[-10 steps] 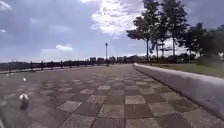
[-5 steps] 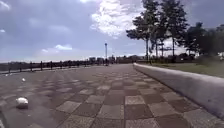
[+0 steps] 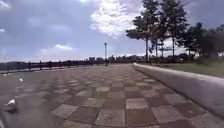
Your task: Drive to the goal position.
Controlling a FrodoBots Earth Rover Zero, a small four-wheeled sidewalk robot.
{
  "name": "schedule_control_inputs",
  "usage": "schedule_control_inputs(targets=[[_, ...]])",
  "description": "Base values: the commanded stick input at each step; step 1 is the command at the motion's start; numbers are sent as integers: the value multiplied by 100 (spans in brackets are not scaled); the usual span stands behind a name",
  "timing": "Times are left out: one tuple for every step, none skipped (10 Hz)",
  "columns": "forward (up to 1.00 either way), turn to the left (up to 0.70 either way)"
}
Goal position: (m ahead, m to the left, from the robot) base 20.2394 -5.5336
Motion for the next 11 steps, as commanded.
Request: schedule_control_inputs(targets=[[45, 0], [45, 0], [45, 0], [45, 0], [45, 0], [45, 0], [45, 0], [45, 0], [45, 0], [45, 0], [45, 0]])
